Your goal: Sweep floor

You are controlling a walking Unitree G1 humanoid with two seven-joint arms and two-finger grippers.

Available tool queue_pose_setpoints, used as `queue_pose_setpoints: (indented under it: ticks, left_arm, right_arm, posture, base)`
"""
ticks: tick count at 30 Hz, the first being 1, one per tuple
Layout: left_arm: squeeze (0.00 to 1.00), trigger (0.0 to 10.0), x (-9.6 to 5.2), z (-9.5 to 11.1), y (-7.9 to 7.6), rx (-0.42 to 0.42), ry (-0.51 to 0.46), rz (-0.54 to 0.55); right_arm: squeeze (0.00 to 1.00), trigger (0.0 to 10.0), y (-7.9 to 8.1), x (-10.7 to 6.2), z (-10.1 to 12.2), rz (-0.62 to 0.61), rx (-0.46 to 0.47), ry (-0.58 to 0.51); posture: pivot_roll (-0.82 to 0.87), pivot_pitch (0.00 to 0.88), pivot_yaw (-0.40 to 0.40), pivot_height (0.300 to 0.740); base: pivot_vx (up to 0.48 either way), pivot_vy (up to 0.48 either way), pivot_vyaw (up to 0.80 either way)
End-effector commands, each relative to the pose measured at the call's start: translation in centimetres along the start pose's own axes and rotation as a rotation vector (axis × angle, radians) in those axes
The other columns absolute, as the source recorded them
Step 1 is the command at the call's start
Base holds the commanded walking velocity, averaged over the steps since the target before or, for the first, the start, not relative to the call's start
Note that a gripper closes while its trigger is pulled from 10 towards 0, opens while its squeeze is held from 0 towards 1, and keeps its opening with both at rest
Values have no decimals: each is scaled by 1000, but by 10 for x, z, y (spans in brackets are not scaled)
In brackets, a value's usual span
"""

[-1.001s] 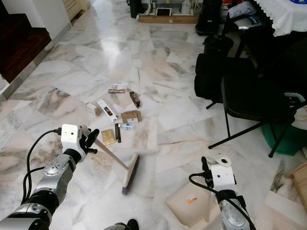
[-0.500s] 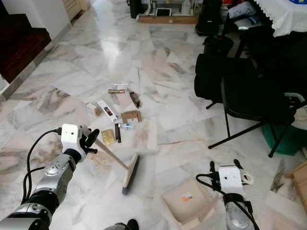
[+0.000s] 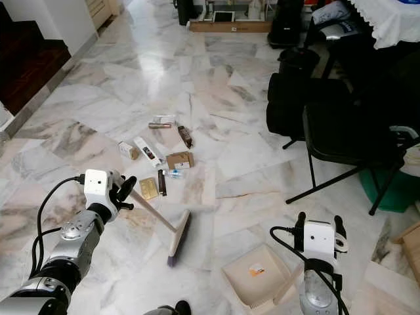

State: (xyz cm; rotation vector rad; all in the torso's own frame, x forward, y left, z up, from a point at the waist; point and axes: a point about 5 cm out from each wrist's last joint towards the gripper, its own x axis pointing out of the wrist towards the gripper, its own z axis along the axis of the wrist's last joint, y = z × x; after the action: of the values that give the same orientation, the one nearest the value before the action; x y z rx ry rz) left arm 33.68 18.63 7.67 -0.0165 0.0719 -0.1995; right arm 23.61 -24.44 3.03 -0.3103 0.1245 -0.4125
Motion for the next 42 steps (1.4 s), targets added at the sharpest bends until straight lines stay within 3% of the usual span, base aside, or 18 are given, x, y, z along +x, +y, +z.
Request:
queue_pose_setpoints:
  ticks: [1, 7, 15, 21, 22, 30, 34, 42]
  left_arm:
    - [0, 10000, 2, 7, 3, 22, -18, -8]
    - [0, 10000, 2, 6, 3, 20, -17, -10]
    - [0, 10000, 2, 5, 0, 14, -15, -14]
    - [0, 10000, 2, 5, 2, 18, -16, -10]
    - [0, 10000, 2, 5, 2, 18, -16, -11]
    - [0, 10000, 3, 6, 1, 18, -20, -14]
    - [0, 10000, 4, 7, 0, 18, -20, -15]
    - [0, 10000, 3, 6, 2, 18, -17, -10]
  right_arm:
    - [0, 10000, 1, -3, 3, -9, -2, -7]
    - [0, 10000, -6, -8, 7, -109, -17, 6]
    - [0, 10000, 6, -27, -25, -77, -28, 174]
    - [0, 10000, 9, -35, -41, -96, 30, 285]
    - [1000, 10000, 8, -36, -42, -106, 45, 289]
    - [1000, 10000, 3, -26, -26, -130, 74, 178]
    - [1000, 10000, -3, -21, -10, -154, 78, 72]
    - [1000, 10000, -7, -22, -7, -165, 88, 45]
  posture:
    - [47, 105, 103, 740]
    - [43, 106, 101, 740]
    - [44, 102, 95, 740]
    - [46, 91, 94, 740]
    - [48, 86, 93, 740]
    - [45, 80, 94, 740]
    - [42, 88, 96, 740]
    - [44, 93, 95, 740]
  base:
    - [0, 0, 0]
    - [0, 0, 0]
    - [0, 0, 0]
    - [0, 0, 0]
    - [0, 0, 0]
    - [0, 0, 0]
    - [0, 0, 0]
    - [0, 0, 0]
